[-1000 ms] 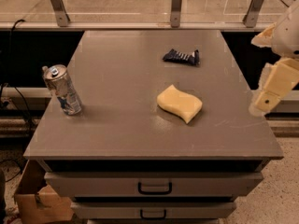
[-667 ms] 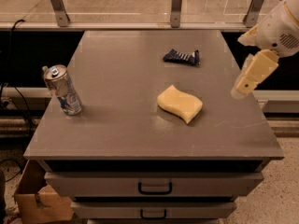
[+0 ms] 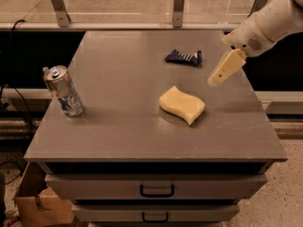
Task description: Move rxbar blueberry near redbull can
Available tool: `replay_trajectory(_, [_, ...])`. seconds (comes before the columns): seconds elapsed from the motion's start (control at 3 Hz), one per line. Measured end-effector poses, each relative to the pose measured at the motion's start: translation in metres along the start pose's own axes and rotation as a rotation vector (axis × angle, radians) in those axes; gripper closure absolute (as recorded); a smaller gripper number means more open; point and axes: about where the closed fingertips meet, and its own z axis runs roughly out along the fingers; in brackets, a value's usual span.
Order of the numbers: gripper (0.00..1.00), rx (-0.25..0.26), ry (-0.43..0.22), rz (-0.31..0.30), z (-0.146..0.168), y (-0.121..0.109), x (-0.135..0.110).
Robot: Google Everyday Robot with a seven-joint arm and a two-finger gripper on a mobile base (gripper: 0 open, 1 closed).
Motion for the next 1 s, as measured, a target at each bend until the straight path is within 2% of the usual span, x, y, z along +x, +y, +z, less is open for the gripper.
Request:
replay_trajectory(0.33, [0.0,0.065,-0.097,0.004,0.031,-0.03,-0.013])
replay_trajectory(1.0, [0.0,0.081,-0.237,-0.018,0.086,-0.074,-0.047])
